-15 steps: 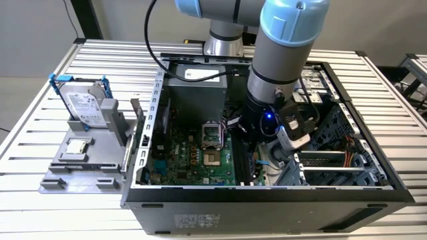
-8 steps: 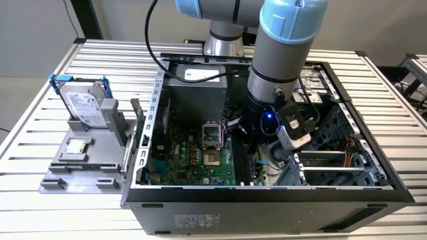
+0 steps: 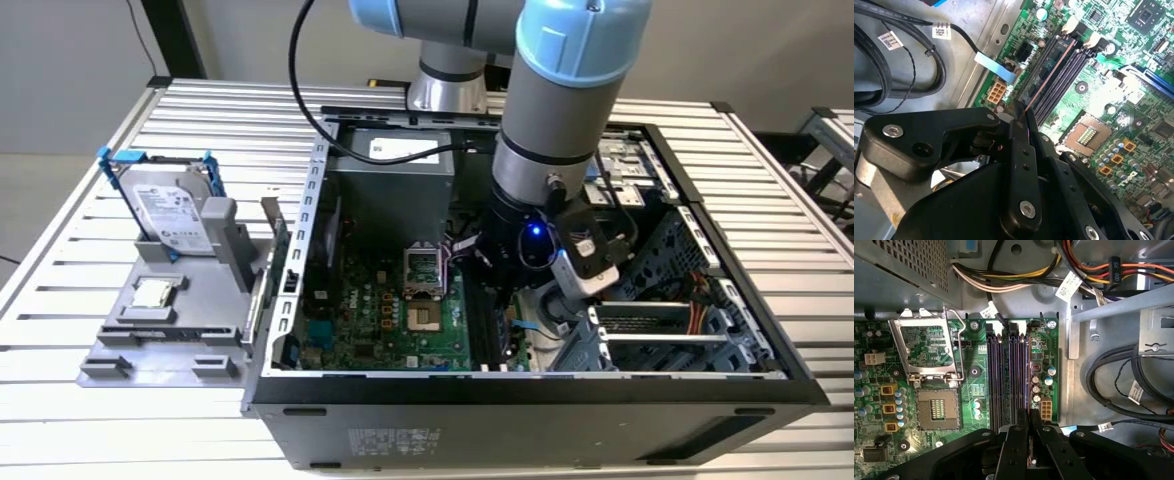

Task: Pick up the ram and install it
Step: 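Insert the ram into the slot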

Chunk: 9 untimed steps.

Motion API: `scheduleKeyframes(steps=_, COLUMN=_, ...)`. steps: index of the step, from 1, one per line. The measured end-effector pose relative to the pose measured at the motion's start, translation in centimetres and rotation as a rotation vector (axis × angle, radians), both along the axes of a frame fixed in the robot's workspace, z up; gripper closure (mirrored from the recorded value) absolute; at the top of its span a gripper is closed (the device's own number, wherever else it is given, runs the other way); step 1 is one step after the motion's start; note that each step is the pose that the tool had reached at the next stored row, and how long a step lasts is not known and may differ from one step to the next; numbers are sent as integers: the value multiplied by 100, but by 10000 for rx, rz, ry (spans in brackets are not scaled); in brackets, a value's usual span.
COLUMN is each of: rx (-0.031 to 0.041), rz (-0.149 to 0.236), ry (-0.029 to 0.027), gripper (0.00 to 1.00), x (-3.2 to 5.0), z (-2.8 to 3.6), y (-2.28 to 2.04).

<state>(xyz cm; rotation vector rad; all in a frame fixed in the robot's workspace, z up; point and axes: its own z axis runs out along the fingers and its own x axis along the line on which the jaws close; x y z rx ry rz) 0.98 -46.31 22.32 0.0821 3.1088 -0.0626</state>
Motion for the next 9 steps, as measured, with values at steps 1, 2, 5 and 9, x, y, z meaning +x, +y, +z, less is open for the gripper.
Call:
scheduleKeyframes(steps=1, rx=-2, rz=-15, ry=0, gripper=100, x=0, z=0, y=0)
scheduleKeyframes(steps=2, rx=-7, rz=-23, ry=1, gripper=100, x=0, z=-1, y=0)
scheduleKeyframes(steps=5, rx=-22, rz=-25, ry=0, gripper=100, x=1, z=-16, y=0)
scheduleKeyframes(steps=9, rx=-66, rz=-25, ry=0, gripper=100, x=4, z=-30, y=0)
